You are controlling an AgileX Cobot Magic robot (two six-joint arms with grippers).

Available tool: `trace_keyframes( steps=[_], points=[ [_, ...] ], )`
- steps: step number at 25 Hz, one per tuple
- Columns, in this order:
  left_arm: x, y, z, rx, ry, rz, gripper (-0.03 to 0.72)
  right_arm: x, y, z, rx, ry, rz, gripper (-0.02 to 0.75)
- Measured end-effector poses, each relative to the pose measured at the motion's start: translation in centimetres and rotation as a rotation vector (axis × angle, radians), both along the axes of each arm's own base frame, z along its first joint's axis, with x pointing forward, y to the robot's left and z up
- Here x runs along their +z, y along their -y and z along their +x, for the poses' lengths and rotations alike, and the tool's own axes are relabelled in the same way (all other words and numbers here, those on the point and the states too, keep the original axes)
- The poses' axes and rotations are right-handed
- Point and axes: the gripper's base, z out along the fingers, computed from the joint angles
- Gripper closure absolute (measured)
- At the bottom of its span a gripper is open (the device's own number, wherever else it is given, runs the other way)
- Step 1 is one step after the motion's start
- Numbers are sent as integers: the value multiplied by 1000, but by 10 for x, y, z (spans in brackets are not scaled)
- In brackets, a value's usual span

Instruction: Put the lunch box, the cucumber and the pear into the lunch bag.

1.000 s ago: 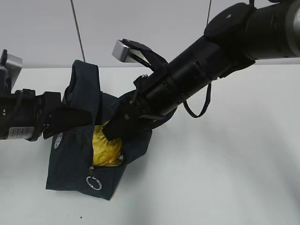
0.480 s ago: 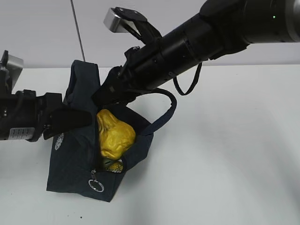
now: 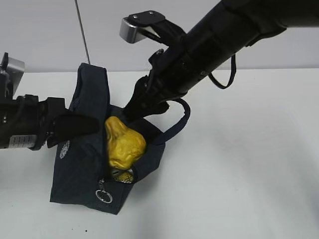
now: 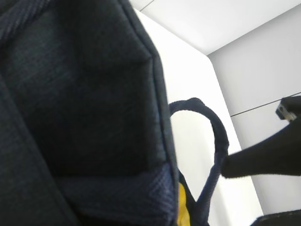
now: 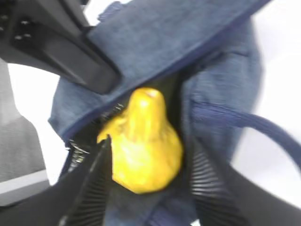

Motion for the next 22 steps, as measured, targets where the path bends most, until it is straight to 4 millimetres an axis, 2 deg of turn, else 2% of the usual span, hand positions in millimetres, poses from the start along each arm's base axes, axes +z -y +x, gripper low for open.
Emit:
trace_keyframes(
  steps=[3,6,15,22],
  points=[
    [2,2,-2,-23,3,-25,708,8,6,1,-54,19,-47,295],
    [4,3,-3,-45,5,-49,707,6,11,3,-92,22,-112,279],
    [5,5,-4,-60,4,-63,700,-6,17,4,-105,-14,-209,276],
    [5,8,-12,-160,5,-57,693,-14,16,1,-78,-84,-232,273]
  ],
)
